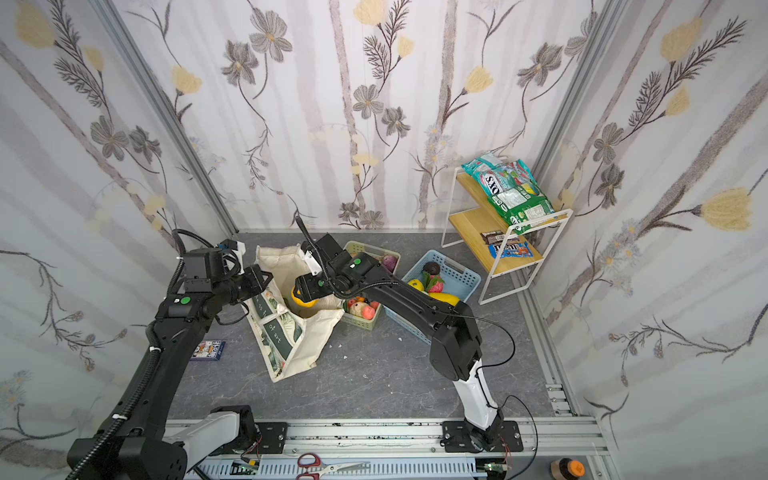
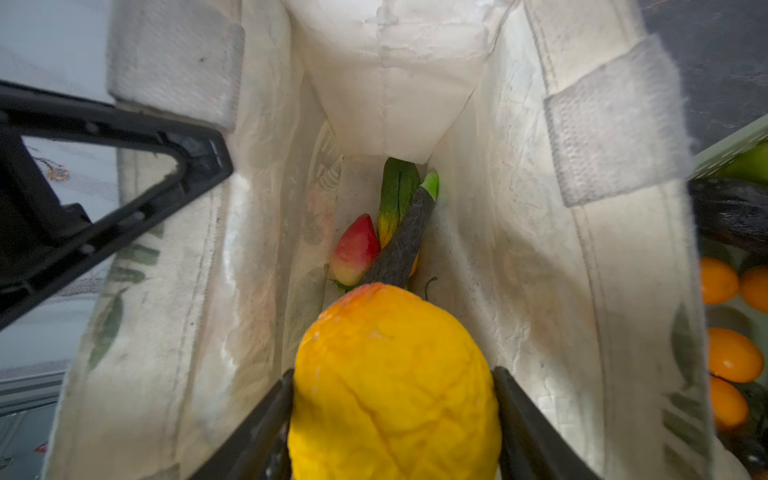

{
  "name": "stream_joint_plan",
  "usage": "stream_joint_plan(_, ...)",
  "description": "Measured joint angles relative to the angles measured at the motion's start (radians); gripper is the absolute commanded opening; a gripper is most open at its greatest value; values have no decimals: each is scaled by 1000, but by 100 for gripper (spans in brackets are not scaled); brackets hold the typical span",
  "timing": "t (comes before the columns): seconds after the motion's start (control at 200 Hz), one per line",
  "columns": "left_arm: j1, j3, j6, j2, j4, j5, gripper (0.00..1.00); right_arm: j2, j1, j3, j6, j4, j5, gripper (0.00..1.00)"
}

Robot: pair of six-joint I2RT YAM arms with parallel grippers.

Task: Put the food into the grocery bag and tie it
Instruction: 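Lower the yellow mango into the bag held by the left gripper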

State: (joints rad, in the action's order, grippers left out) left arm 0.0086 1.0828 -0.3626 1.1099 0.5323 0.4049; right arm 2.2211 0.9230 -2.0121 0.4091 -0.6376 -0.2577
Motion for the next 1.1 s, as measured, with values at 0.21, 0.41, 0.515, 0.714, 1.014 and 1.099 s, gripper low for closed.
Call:
stream_joint_plan(0.21, 0, 0, 0, 0, 0, 1, 0, 33, 8, 0, -19, 0, -26, 66)
stream_joint_plan(0.41, 0, 0, 0, 0, 0, 5, 0, 68, 22, 0, -39, 0, -56, 66)
stream_joint_plan(0.515, 0, 2, 0, 0, 0, 11, 0, 85, 22, 2, -51, 0, -61, 66)
stream_joint_plan(0.714, -3, 2, -1, 0, -1, 27, 0, 120, 24, 2, -64, 0, -89, 66)
stream_joint_plan(1.014, -10, 5, -3, 2, 0, 48, 0, 165, 26, 2, -78, 1, -130, 66)
stream_joint_plan(1.099, -10, 5, -3, 3, 0, 48, 0, 180, 26, 2, -78, 9, -138, 66)
